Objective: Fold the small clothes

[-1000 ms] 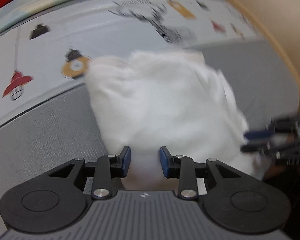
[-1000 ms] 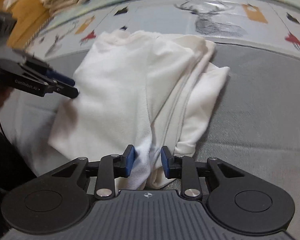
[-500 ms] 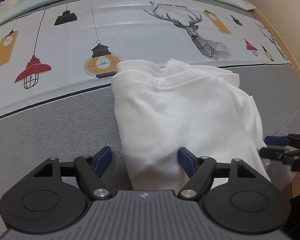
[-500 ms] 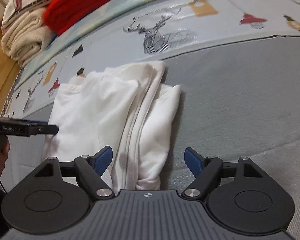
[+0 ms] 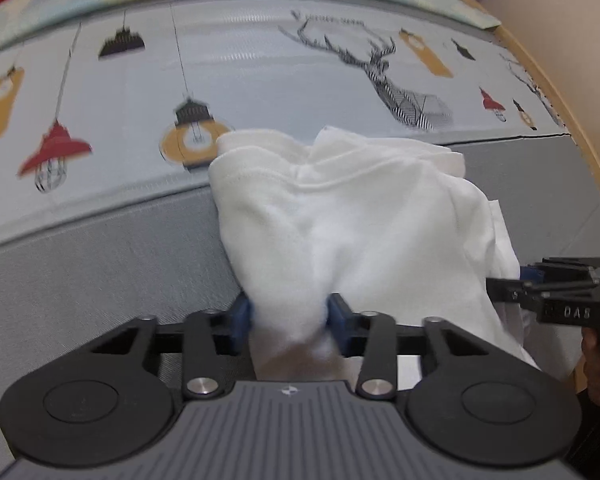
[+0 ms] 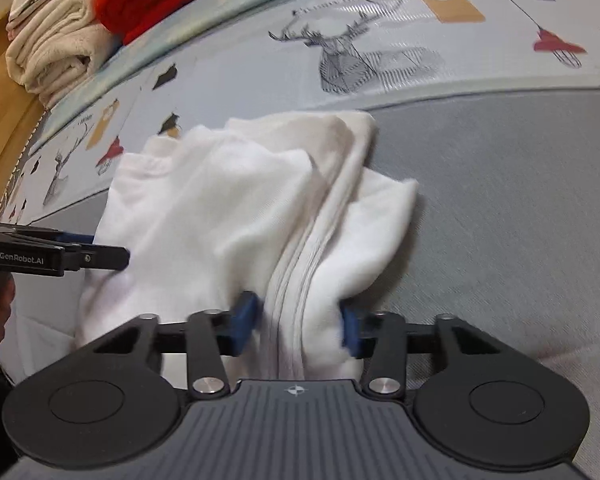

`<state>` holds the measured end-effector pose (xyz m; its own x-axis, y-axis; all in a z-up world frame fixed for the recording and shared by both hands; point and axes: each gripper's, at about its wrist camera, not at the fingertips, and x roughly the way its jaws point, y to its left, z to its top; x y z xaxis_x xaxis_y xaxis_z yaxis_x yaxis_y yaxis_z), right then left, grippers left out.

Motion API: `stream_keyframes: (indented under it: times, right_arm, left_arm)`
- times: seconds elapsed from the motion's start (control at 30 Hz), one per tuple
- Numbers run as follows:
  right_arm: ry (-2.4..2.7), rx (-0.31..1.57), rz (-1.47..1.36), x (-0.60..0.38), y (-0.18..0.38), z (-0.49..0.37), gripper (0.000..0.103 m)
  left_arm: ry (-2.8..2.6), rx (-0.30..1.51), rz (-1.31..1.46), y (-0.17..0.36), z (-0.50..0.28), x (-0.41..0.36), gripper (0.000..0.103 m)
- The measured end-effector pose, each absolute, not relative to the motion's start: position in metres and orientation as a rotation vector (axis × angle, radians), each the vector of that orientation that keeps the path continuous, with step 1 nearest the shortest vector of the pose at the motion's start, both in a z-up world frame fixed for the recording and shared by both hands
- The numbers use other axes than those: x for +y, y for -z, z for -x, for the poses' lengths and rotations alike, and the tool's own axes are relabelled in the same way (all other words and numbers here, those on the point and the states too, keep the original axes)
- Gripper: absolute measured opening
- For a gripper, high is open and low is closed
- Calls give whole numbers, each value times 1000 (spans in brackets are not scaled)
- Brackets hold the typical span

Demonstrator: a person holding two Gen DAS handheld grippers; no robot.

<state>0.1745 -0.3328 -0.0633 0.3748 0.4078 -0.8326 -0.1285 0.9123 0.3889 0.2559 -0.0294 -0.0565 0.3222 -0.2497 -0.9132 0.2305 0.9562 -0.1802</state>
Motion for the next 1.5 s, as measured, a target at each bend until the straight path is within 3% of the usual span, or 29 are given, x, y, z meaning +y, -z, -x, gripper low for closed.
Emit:
stream_keyframes:
  times: [0.2, 0.4, 0.53, 0.6, 0.7, 0.83, 0.87, 0.9, 0.93, 0.97, 1.1, 1.2, 1.3, 1.5]
  right_arm:
    - [-405, 1007, -375, -317, 41, -195, 29]
    - [-355, 908, -414, -304, 22, -206, 31]
    - [-490, 941, -376, -282, 18, -199, 39]
    - [-506, 1044, -248, -262, 29, -195, 42]
    - [-436, 1167, -30, -245, 52, -187, 41]
    - [-367, 1123, -34, -252, 33, -174, 43]
    - [-339, 1095, -19, -254, 27, -169, 43]
    - [-305, 1051, -1, -257, 18, -162, 44]
    - [-278, 1010, 8, -259, 12, -152, 49]
    - [-257, 967, 7, -263, 5, -144, 52]
    - [-198, 810, -27, -268, -14, -105, 82]
    - [-185, 744, -52, -261, -26, -76, 86]
    - [-187, 670, -39, -251, -38, -49, 96]
    - [-154, 565, -19, -245, -65, -4, 100]
  left_arm:
    - [152, 1131, 65, 38, -260, 17, 38]
    - [43, 1022, 105, 10, -250, 57, 39]
    - [231, 1120, 161, 16, -239, 52, 39]
    - [307, 1190, 45, 29, -229, 33, 39]
    - [233, 1211, -207, 47, -212, 15, 63]
    - [153, 1129, -140, 20, -196, 32, 64]
    - [139, 1089, -159, 12, -190, 34, 66]
    - [127, 1031, -194, 2, -179, 35, 74]
    - [118, 983, -226, -7, -171, 35, 84]
    - [108, 936, -251, -15, -160, 35, 86]
    - [81, 803, -257, -38, -122, 23, 88]
    - [86, 697, -244, -55, -88, 7, 88]
    - [55, 634, -196, -58, -53, -4, 88]
    - [-31, 740, -49, -35, -2, -6, 91]
